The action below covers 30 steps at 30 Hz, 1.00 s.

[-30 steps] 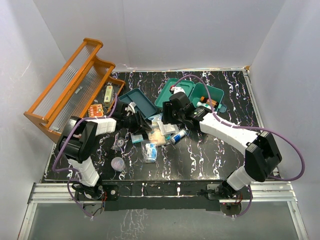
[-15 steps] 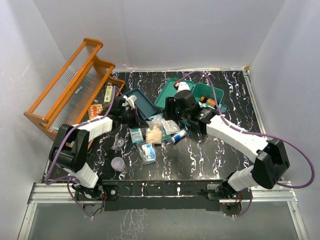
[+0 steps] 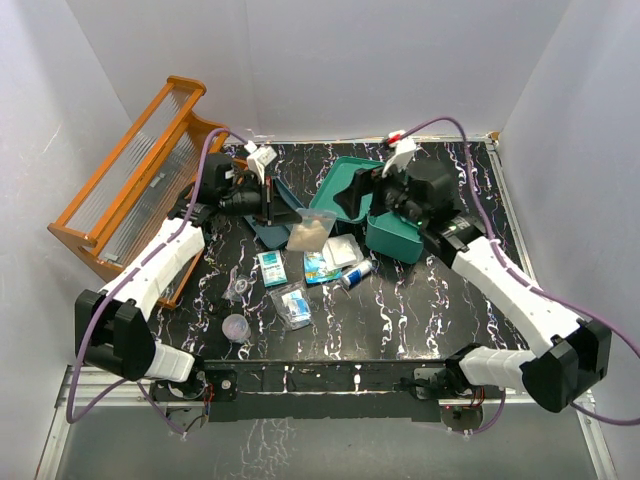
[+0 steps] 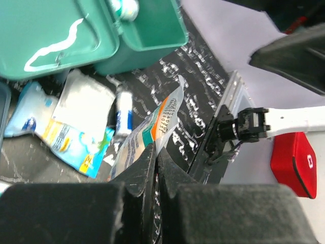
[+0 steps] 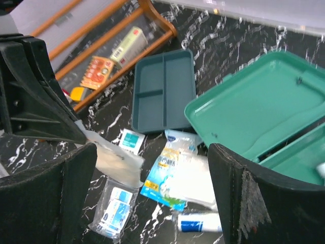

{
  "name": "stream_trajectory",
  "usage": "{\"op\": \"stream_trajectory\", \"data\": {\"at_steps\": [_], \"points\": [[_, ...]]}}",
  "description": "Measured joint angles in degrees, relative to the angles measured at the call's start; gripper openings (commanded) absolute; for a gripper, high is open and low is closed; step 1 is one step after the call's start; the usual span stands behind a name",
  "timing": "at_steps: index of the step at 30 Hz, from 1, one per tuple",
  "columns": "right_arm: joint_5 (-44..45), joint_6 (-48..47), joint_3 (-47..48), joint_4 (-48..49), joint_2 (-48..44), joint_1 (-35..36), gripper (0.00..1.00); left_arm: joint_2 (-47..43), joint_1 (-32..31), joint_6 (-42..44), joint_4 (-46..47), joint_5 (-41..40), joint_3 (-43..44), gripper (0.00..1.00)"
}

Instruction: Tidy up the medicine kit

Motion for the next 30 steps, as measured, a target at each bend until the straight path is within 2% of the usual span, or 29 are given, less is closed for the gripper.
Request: {"op": "stream_trajectory", "data": {"at_steps": [6, 13, 21, 30], "points": [[-18.1, -3.5, -0.1, 4.7, -3.8, -10.0, 0.89, -0.7, 0.0, -1.2, 0.4, 4.9, 8.5, 0.00], [-36.2, -5.0, -0.1, 9.4, -3.2, -10.8, 0.87, -3.2, 0.0, -8.8, 9.5, 8.7, 11.7, 0.00], [-43.1, 0.2, -0.2, 19.8, -1.0, -9.7, 0.78, -3.3, 0.0, -18.2, 20.8, 10.2, 12.0, 0.00], [-46.2, 2.8, -0.2, 26.3, 2.5, -8.9, 0.51, -3.3, 0.0, -26.2, 31.0, 10.4, 11.1, 0.00]]}}
